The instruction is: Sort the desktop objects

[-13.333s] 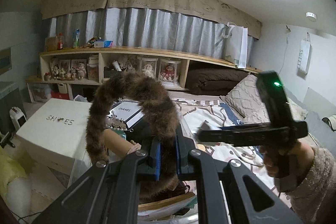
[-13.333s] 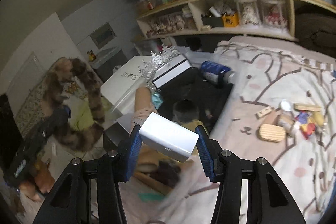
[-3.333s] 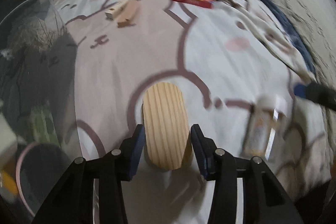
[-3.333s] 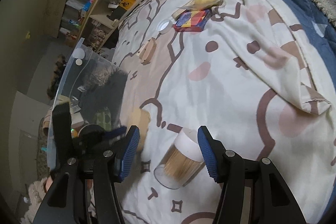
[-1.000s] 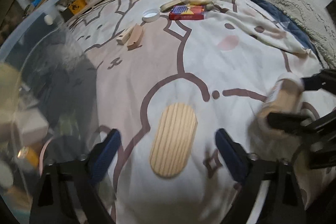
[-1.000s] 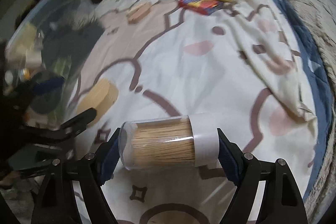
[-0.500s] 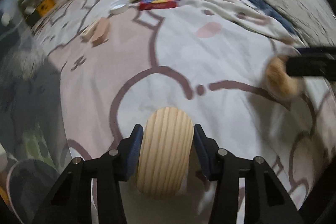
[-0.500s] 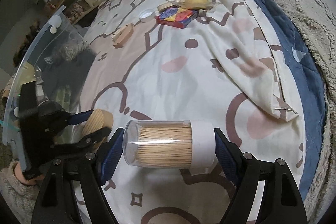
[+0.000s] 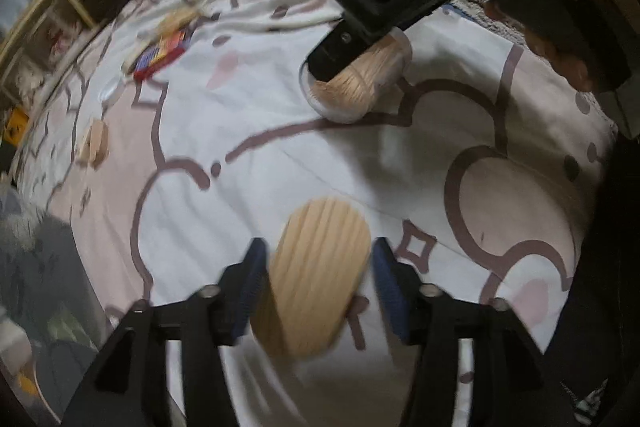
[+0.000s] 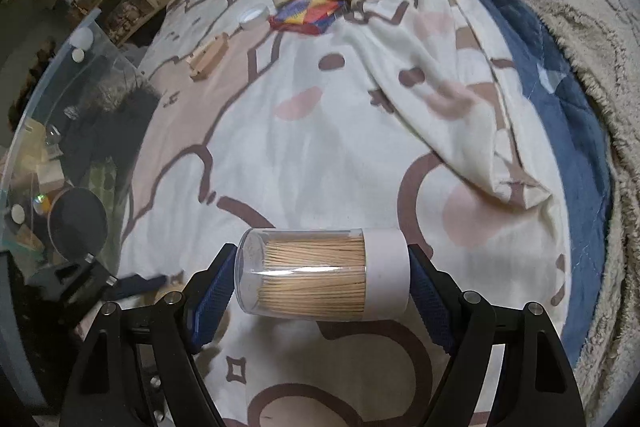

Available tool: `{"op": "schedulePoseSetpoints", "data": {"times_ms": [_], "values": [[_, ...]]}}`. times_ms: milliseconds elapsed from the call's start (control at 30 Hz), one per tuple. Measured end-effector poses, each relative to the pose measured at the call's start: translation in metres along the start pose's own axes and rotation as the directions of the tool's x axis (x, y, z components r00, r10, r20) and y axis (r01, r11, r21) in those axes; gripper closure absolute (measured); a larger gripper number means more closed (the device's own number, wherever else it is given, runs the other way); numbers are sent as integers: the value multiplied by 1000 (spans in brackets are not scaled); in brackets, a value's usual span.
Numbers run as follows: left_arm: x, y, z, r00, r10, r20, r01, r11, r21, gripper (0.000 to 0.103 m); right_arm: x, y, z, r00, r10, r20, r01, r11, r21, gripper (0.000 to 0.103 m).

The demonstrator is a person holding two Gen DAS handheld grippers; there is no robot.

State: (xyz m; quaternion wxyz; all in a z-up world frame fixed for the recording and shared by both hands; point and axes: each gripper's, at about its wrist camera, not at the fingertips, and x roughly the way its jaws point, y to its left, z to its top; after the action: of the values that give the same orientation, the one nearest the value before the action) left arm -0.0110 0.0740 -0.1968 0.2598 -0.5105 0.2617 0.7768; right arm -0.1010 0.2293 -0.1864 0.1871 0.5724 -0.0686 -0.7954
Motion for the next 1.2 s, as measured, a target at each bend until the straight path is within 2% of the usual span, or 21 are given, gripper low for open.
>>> {"op": "schedulePoseSetpoints", "data": {"times_ms": [33,100,167,333,467,600,700,767,833,933,1033,1200], "values": [[0,2,-2,1000,11,-23,-11,1000,-20,30,3,-1,-1,1000,0,-6,0,1000,0,21],[1,5,-8,996,45,-82,-50,997,-57,29,3,0,-1,1000,1,-7,-1,1000,0,21],[5,11,-16,985,74,-155,-90,991,-98,27,2,1,-1,1000,-6,-8,6,1000,-7,21],[13,23,-34,954,158,-256,-196,972,-130,27,4,10,-4,999,-47,-20,46,997,-56,21],[13,35,-36,937,228,-266,-279,944,-174,25,6,14,-6,997,-74,-22,71,993,-91,21],[19,41,-31,917,307,-254,-355,919,-173,25,9,18,-7,996,-90,-23,87,990,-115,21],[25,49,-29,907,332,-260,-388,899,-205,25,13,19,-7,995,-95,-39,90,988,-129,20],[28,56,-30,905,320,-281,-389,890,-238,25,16,20,-8,994,-95,-48,88,987,-136,19],[26,60,-31,908,291,-300,-374,887,-270,25,17,19,-8,994,-94,-52,86,987,-138,18],[18,55,-33,934,210,-288,-298,904,-307,24,19,19,-8,994,-91,-59,83,988,-134,18],[10,46,-30,961,137,-241,-217,913,-344,14,24,20,-10,991,-107,-84,94,985,-145,17],[17,29,-11,979,87,-187,-153,913,-379,11,34,22,-15,984,-138,-115,118,978,-170,17]]}}
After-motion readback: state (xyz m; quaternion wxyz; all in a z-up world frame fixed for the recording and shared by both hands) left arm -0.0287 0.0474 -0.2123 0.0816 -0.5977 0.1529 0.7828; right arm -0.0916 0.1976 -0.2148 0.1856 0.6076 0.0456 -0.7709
